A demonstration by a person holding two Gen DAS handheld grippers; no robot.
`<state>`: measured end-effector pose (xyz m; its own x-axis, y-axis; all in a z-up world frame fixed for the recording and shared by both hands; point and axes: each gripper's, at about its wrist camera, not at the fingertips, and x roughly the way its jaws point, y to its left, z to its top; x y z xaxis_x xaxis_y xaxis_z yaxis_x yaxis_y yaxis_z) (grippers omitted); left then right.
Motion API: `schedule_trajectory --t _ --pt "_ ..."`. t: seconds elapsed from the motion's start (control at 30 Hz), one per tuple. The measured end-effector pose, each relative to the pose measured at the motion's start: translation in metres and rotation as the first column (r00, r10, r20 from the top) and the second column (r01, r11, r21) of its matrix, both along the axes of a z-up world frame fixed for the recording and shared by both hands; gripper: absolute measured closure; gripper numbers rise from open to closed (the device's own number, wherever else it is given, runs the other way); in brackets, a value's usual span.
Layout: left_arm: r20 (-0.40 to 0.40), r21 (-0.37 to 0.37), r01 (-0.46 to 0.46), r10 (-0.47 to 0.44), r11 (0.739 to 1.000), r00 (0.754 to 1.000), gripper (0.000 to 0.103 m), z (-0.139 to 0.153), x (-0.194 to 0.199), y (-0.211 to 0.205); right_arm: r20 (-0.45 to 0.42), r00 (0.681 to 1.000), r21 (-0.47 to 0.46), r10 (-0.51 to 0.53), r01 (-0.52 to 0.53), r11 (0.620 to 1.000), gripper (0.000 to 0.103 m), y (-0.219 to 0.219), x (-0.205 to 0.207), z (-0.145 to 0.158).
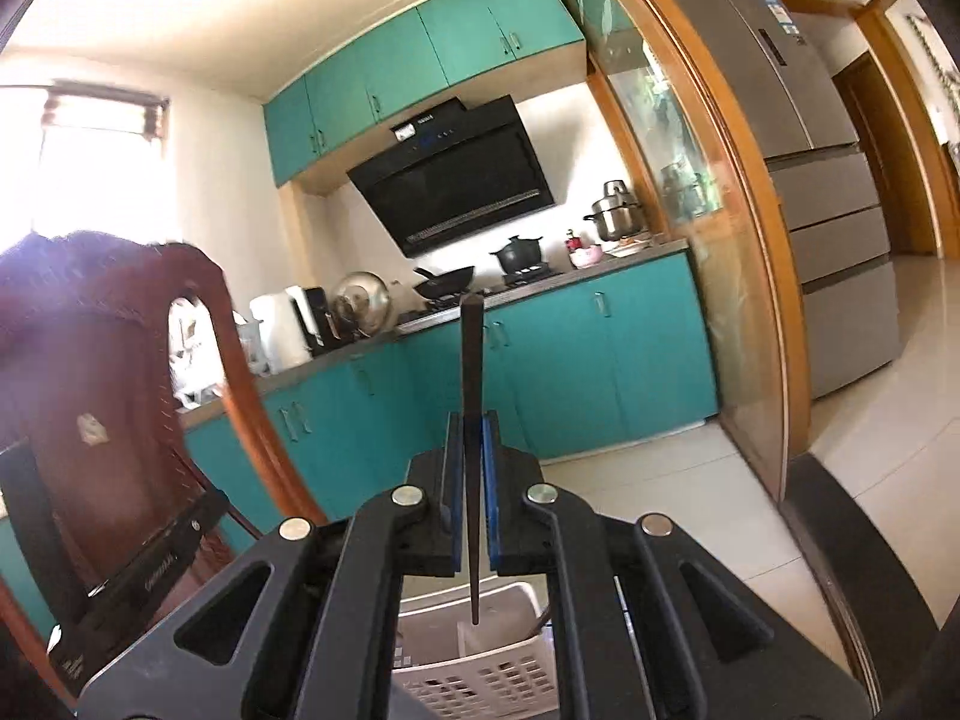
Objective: Organize utensils
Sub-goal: 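Open both tools to drop the chopsticks into the basket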
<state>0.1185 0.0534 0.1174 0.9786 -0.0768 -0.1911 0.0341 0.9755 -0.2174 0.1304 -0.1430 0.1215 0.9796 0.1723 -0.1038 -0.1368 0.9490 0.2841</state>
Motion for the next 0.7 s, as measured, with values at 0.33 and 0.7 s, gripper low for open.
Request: schedule_trajectory --t 0.33,0.7 --pt "-0.112 0.029 0.025 -0.022 0.999 0.994 0.096 -0.038 0.021 -0.007 -0.151 0.988 -0.074 0.029 -0.04 0.996 0.096 0.015 0.032 -0.053" --pt "-0.105 0.017 0.065 -0.063 0.998 0.993 0.073 -0.046 0.005 -0.002 -0.076 0.995 -0.098 0.066 -0.073 0.993 0.064 -0.006 -0.034 -0.066"
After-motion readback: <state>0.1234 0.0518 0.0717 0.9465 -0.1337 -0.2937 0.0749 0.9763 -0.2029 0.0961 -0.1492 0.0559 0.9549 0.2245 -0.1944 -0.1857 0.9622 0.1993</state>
